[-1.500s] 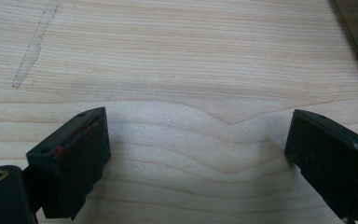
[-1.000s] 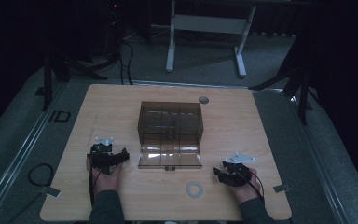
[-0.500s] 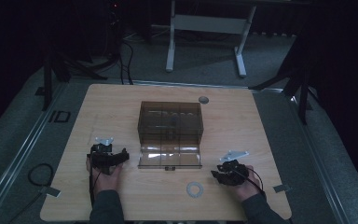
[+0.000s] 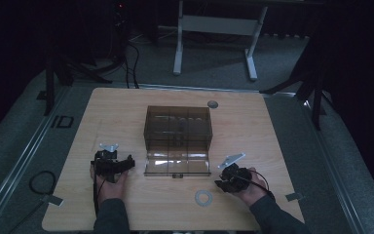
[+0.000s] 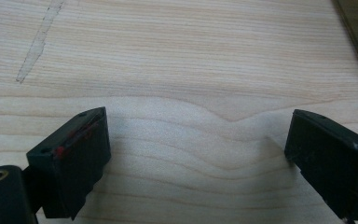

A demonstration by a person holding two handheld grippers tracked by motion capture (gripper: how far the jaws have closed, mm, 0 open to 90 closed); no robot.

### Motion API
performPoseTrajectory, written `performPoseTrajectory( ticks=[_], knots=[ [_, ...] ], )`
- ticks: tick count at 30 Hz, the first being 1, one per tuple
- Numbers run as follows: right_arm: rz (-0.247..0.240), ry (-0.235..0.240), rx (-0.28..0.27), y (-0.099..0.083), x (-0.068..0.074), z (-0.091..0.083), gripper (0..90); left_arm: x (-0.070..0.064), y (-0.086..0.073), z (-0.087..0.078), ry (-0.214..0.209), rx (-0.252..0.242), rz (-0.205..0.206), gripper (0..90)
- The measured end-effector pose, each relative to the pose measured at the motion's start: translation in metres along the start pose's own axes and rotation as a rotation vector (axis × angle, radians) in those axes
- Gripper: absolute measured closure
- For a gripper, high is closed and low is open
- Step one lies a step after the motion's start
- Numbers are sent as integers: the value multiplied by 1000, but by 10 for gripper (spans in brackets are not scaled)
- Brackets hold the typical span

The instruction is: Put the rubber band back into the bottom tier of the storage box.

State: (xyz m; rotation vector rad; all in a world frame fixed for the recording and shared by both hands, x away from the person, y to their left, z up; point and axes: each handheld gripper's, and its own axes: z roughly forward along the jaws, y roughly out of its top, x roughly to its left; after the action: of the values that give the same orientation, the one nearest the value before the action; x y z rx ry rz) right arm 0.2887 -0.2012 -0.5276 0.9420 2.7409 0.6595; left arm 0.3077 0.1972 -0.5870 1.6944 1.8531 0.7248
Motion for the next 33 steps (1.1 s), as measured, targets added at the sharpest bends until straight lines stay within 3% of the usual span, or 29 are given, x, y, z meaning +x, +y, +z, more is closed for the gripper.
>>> performPoseTrajectory(
  ticks=[22,25,33],
  knots=[
    [-171,43,167,28,16,3,728,0,0,0,0,0,0,67],
    [-223,49,207,33,22,5,717,0,0,0,0,0,0,67],
    [-262,65,267,38,29,12,719,0,0,0,0,0,0,67]
  ],
)
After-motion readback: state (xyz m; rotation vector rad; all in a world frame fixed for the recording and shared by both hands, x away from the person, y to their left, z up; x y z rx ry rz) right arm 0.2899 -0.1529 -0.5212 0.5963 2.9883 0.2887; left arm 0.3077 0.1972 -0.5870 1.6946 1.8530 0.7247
